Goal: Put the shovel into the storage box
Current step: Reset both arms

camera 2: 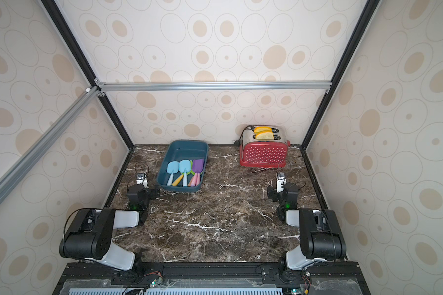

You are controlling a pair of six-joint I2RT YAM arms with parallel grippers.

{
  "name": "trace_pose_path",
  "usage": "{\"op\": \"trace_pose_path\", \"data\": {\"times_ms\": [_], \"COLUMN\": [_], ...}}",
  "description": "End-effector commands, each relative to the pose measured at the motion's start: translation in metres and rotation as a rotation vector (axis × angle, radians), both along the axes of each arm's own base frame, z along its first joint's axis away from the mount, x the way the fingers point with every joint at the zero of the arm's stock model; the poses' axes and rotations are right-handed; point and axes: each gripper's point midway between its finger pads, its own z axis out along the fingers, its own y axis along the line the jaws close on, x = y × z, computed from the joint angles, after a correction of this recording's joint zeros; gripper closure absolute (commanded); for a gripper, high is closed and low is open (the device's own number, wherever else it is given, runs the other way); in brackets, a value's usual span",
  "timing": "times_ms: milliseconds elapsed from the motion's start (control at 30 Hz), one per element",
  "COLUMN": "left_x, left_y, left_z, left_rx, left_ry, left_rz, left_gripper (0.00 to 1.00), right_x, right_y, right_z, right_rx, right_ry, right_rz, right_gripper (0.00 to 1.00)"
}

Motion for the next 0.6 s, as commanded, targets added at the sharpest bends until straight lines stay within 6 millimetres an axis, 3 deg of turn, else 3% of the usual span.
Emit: {"op": "trace_pose_path", "data": {"times_ms": [0,567], "left_x": [0.0068,0.0069], "left_y": [0.0024,0.0021], "left_z": [0.0066,0.0067], "left_rx": [-0.005,-0.006], "left_ry": [-0.016,-0.016], "left_rz": [0.008,0.007], "left_gripper": [0.01,0.01], "right_x": [0.0034,0.0035], "right_y": [-0.0013,-0.0012], "right_z": [-0.0012,-0.001], "right_rx": [0.005,0.005], "right_ry": [0.008,0.007], "right_rz": [-0.011,-0.01], "right_gripper": [0.0,0.0]}}
